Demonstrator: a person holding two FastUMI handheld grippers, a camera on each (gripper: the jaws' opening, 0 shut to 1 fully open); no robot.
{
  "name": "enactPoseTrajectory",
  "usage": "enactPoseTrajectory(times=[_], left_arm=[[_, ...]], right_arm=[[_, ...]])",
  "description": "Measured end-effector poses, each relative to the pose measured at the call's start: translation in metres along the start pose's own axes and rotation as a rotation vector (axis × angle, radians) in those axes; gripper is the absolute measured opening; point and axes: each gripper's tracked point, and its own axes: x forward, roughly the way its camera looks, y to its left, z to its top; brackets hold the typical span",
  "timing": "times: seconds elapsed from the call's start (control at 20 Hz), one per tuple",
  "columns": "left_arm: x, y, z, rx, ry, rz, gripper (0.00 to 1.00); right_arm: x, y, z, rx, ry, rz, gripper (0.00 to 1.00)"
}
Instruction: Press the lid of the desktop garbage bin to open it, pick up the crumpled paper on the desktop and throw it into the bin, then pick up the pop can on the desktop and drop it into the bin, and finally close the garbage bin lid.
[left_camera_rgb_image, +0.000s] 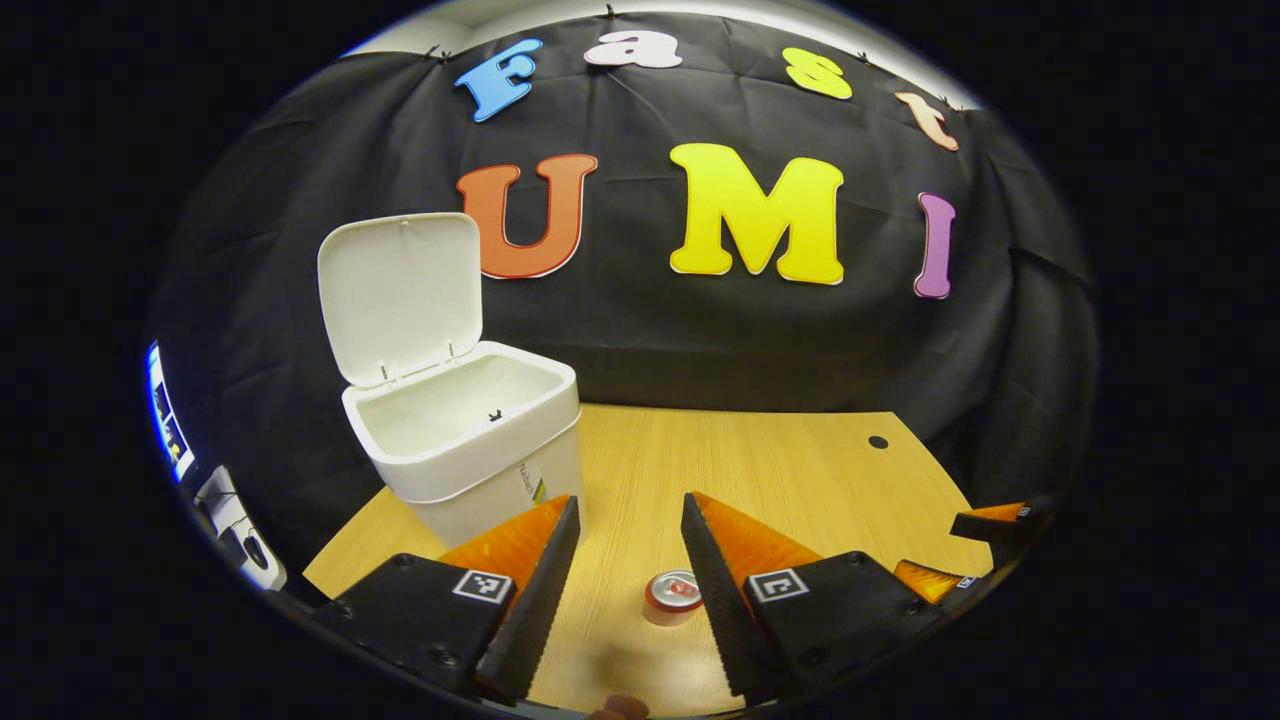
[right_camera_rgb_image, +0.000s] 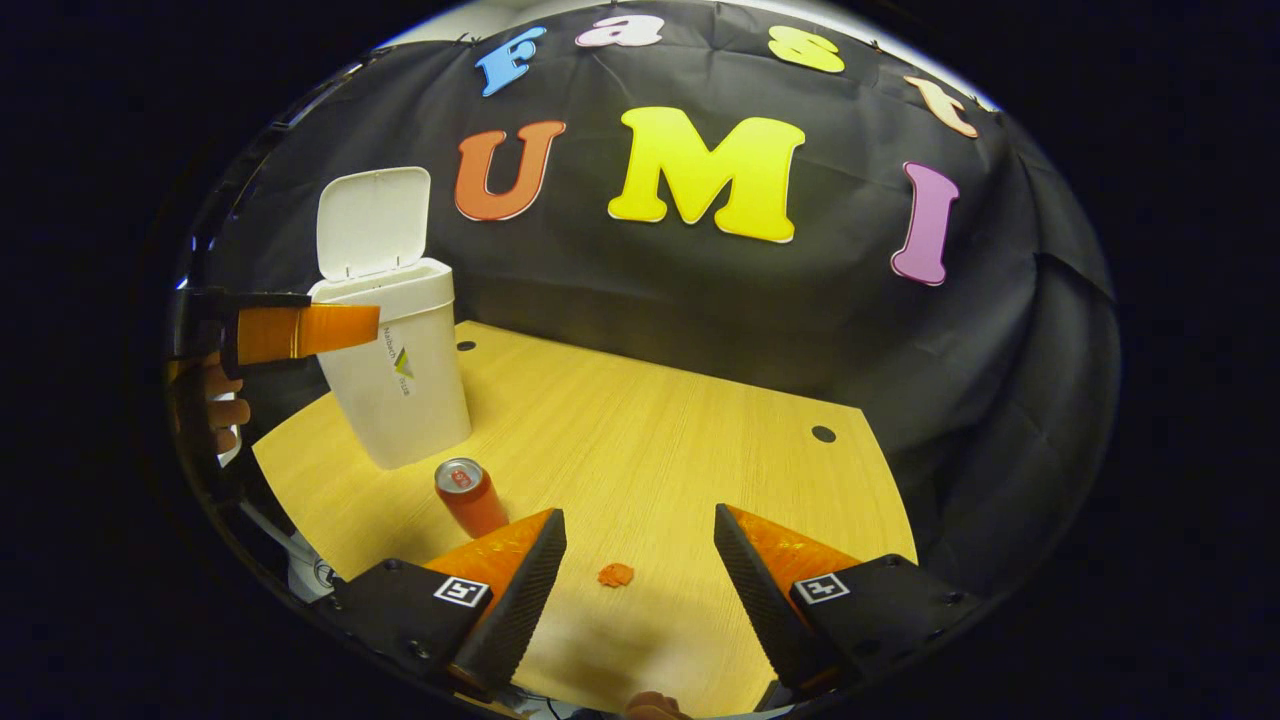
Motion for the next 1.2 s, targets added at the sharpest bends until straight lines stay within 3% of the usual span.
enactPoseTrajectory(times=[0.05,0.1,0.2,0.4,0.7,0.9,1.2], left_arm=[[0.001,-0.002,-0.005,0.005,0.012,-0.01,0.84],[0.0,-0.004,-0.012,0.01,0.027,-0.025,0.78],[0.002,-0.012,-0.024,0.033,0.051,-0.056,0.81],[0.004,-0.016,-0.056,0.091,0.117,-0.083,0.96],[0.008,-0.012,-0.098,0.119,0.231,-0.114,0.96],[0.011,-0.004,-0.117,0.142,0.282,-0.111,0.96],[0.017,0.008,-0.137,0.146,0.339,-0.092,0.96]], right_arm=[[0.003,0.001,-0.005,-0.001,0.017,0.002,0.94],[0.007,0.005,-0.011,-0.004,0.033,0.005,0.94],[0.016,0.013,-0.02,-0.009,0.065,0.015,0.94],[0.036,0.027,-0.047,-0.022,0.151,0.035,0.94],[0.071,0.043,-0.101,-0.021,0.346,0.044,0.95],[0.093,0.045,-0.129,0.045,0.456,0.03,0.95],[0.119,0.037,-0.143,0.065,0.533,-0.01,0.94]])
